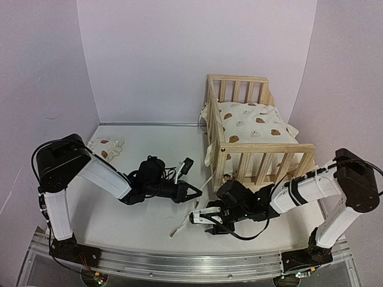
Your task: Set up the pet bed
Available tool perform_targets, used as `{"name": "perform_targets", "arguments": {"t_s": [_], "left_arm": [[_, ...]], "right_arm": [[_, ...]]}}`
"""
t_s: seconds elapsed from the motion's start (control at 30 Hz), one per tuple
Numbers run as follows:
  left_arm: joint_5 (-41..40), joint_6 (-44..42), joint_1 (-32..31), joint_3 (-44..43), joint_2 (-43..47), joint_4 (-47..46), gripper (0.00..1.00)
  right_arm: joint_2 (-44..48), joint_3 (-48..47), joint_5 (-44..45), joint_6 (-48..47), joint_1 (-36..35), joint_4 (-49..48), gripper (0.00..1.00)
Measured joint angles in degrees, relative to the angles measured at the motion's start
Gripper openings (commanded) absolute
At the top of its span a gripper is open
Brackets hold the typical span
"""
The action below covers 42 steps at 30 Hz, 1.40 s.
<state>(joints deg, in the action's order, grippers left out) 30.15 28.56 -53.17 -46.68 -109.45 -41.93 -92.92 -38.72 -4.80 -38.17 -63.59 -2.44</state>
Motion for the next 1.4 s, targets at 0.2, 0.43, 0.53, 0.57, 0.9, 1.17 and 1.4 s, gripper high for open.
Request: {"name": "perform_targets", "arguments": {"t_s": [0.2,0.43,0.53,0.57,0.9,1.17,1.4], "left_arm": [[1.0,0.0,0.9,0.9,0.0,-0.5,0.0],[2.3,0.0,1.0,1.7,0.0,-0.2,0.0],[2.7,0.0,1.0,1.8,0.0,-0.1,0.0],[2.7,0.0,1.0,1.7,0.0,-0.1,0.0],[1.7,-0.5,0.6,1.9,0.8,0.5,0.03],[0.6,-3.9,-3.7,5.6,0.9,5.1,0.14],[-3.2,-6.0,-5.0,7.2,0.9,7.9,0.3]], "right_arm": [[-4.2,-1.2,-3.4,0.7,2.5,-3.9,0.56],[-8.6,-3.8,-5.3,2.5,3.0,-6.1,0.17],[-9.4,-4.3,-4.9,3.8,3.1,-6.4,0.0],[-9.4,-4.3,-4.9,4.4,3.2,-6.0,0.0],[11.0,-4.3,-3.8,18.7,0.9,0.6,0.0],[19.3,-4.3,-3.9,26.4,0.9,-0.8,0.0],[19.5,-4.3,-4.8,27.8,0.9,-0.6,0.0]]}}
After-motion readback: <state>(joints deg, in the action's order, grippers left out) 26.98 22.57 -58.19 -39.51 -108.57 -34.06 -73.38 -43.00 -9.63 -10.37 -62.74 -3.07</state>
